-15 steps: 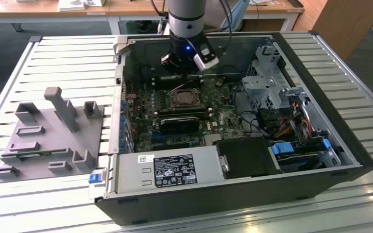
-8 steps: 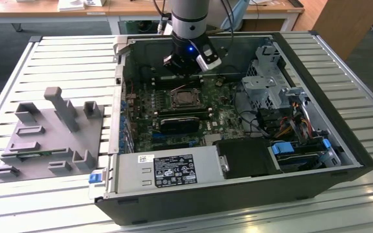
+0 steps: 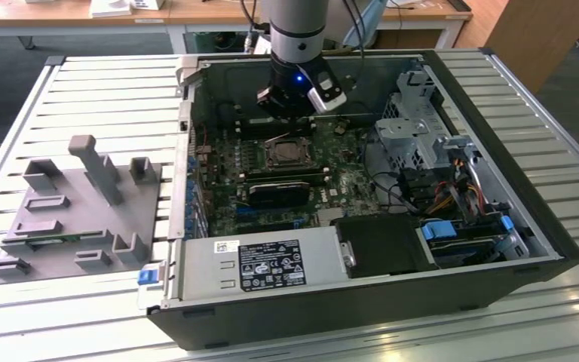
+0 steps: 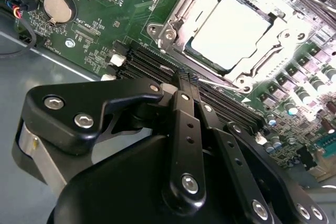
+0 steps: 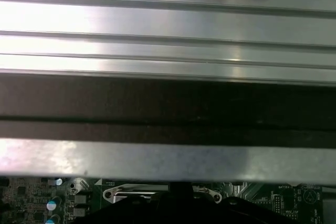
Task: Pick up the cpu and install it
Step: 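Install the first cpu locking lever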
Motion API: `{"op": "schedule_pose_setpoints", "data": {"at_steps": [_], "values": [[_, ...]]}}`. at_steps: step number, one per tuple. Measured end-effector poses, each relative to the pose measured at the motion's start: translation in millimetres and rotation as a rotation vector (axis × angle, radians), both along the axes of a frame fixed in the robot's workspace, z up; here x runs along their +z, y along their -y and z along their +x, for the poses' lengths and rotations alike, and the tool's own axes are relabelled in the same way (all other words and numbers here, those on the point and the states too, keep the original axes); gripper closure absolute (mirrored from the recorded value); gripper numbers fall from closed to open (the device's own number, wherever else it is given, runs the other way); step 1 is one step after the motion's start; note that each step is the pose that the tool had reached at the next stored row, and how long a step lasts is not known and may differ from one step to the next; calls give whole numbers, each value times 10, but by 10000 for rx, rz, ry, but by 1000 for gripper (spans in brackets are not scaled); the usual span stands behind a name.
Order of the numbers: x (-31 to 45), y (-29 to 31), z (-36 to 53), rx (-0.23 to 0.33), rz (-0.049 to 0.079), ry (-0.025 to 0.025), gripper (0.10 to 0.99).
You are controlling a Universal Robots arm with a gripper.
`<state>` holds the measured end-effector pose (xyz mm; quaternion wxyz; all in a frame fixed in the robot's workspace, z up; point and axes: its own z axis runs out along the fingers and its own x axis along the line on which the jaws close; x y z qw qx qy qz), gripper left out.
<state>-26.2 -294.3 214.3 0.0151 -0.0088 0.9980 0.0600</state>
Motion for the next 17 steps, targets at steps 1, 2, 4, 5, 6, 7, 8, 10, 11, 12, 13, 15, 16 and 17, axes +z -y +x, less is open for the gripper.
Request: {"op": "schedule_pose_setpoints", "data": {"at_steps": [1, 2, 4, 5, 6, 7, 8, 10, 11, 12, 13, 15, 16, 17], "values": [[-4, 0, 4, 0, 0, 0, 980], [-8, 0, 7, 0, 0, 0, 980], [-13, 0, 7, -1, -1, 0, 980], [-16, 0, 8, -1, 0, 0, 980], [-19, 0, 9, 0, 0, 0, 980], [-22, 0, 9, 0, 0, 0, 980], [-25, 0, 9, 0, 0, 0, 980], [-30, 0, 10, 0, -1, -1, 980], [-32, 0, 10, 0, 0, 0, 980], [-35, 0, 11, 0, 0, 0, 980], [-37, 0, 11, 0, -1, 0, 980], [-42, 0, 13, 1, 0, 0, 980], [-45, 0, 17, 2, 1, 0, 980], [-49, 0, 20, 1, 2, 1, 980]]}}
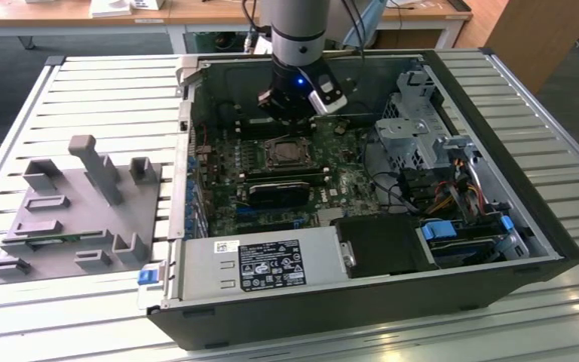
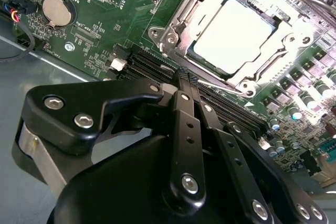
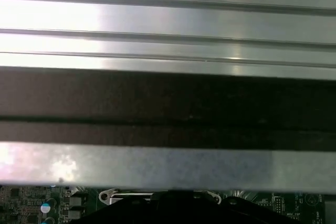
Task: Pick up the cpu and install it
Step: 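Install the first cpu locking lever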
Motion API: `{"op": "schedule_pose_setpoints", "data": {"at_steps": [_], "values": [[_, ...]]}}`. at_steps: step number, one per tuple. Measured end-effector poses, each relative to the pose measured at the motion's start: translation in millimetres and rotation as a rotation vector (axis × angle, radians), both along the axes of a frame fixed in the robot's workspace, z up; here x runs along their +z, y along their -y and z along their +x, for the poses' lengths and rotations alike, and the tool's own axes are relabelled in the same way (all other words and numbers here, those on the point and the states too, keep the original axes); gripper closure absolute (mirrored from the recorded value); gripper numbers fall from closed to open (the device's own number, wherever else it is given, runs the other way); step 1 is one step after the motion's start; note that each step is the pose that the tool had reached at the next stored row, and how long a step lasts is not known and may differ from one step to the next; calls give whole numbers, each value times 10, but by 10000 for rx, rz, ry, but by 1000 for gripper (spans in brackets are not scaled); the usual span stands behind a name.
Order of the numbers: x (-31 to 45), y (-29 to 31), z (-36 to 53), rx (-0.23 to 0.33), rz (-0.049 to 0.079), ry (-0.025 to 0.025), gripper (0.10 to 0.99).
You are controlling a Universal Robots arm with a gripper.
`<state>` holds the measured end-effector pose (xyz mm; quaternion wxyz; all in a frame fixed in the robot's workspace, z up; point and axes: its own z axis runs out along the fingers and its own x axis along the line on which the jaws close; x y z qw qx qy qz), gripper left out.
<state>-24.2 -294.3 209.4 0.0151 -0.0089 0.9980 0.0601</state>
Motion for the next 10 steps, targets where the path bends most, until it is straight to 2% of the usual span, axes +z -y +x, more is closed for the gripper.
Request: {"op": "schedule_pose_setpoints", "data": {"at_steps": [10], "values": [[-72, 0, 21, -2, -1, -2, 980]]}}
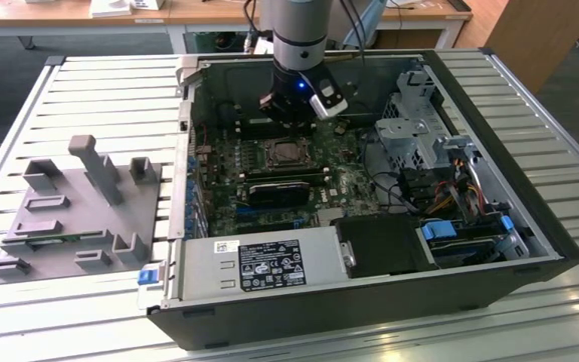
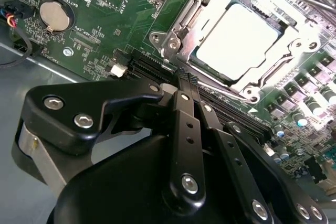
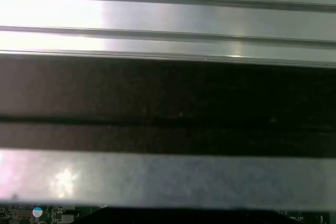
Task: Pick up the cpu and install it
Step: 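Install the first cpu locking lever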
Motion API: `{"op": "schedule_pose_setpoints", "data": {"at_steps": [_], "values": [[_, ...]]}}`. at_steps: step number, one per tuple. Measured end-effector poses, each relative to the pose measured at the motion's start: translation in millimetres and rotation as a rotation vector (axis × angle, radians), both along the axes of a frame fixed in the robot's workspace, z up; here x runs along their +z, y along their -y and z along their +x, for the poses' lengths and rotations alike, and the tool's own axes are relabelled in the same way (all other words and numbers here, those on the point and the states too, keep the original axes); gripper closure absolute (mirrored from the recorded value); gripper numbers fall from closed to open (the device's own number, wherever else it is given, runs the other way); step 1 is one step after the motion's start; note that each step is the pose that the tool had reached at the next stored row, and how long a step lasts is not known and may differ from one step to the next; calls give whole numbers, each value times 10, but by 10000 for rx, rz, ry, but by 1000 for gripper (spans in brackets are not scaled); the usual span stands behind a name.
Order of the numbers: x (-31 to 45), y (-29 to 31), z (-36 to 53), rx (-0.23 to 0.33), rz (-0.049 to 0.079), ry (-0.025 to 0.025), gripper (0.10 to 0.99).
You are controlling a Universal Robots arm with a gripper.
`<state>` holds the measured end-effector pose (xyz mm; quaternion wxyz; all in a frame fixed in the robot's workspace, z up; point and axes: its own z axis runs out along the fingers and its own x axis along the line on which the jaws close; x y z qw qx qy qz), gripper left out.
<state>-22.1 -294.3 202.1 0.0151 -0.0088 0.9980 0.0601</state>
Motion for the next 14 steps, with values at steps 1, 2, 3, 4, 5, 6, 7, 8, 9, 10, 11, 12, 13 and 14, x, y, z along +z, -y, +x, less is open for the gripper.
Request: {"op": "schedule_pose_setpoints", "data": {"at_steps": [1, 2, 3, 4, 5, 6, 7, 8, 9, 10, 11, 12, 13, 14], "values": [[-6, 0, 3, 1, -1, 0, 980], [-13, 0, 6, 2, -2, 0, 980], [-18, 0, 8, 1, -5, -1, 980], [-22, 0, 9, 0, -6, -1, 980], [-27, 0, 10, 0, -7, -2, 980], [-31, 0, 11, 1, -8, -2, 980], [-31, 1, 12, 1, -9, -2, 980], [-31, 1, 13, 1, -9, -2, 980], [-31, 0, 13, 0, -9, -2, 980], [-31, 0, 13, 0, -8, -1, 980], [-29, 0, 13, 1, -7, 0, 980], [-23, 0, 13, 1, -7, 0, 980], [-22, -1, 14, 1, -6, 0, 980], [-21, -1, 14, 1, -12, 1, 980]]}}
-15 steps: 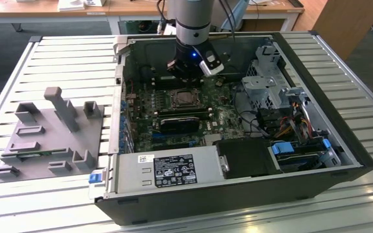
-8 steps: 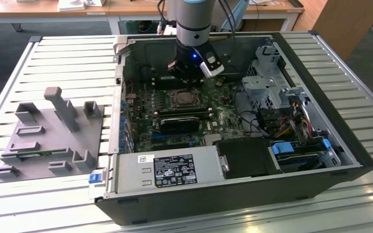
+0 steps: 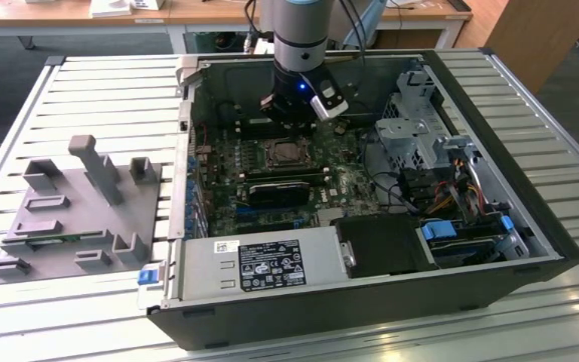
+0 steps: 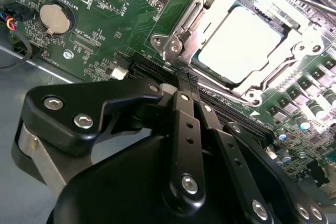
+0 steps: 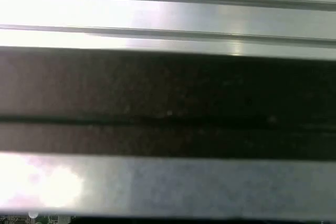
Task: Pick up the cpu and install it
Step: 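Install the first cpu locking lever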
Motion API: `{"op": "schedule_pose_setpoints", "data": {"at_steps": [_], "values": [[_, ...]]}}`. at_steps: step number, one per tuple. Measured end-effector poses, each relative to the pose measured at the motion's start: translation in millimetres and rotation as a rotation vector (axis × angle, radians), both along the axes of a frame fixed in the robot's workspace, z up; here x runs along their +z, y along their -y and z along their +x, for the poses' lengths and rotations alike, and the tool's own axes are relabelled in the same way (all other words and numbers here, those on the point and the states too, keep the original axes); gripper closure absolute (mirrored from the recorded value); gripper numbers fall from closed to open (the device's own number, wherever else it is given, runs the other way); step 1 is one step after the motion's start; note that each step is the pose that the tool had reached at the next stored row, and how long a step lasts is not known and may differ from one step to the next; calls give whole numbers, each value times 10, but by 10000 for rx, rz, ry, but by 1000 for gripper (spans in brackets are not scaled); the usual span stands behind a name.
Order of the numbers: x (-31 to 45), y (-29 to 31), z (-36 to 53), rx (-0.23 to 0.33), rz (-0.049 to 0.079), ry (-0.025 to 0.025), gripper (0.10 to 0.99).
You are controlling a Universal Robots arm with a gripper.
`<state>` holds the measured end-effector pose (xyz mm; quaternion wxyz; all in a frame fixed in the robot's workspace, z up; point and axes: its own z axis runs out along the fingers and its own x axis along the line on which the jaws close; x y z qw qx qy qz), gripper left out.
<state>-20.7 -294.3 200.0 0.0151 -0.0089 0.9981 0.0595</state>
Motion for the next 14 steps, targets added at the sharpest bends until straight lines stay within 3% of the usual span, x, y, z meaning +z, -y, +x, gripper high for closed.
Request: {"op": "schedule_pose_setpoints", "data": {"at_steps": [14], "values": [[3, 0, 0, 0, -101, -1, 980]]}}
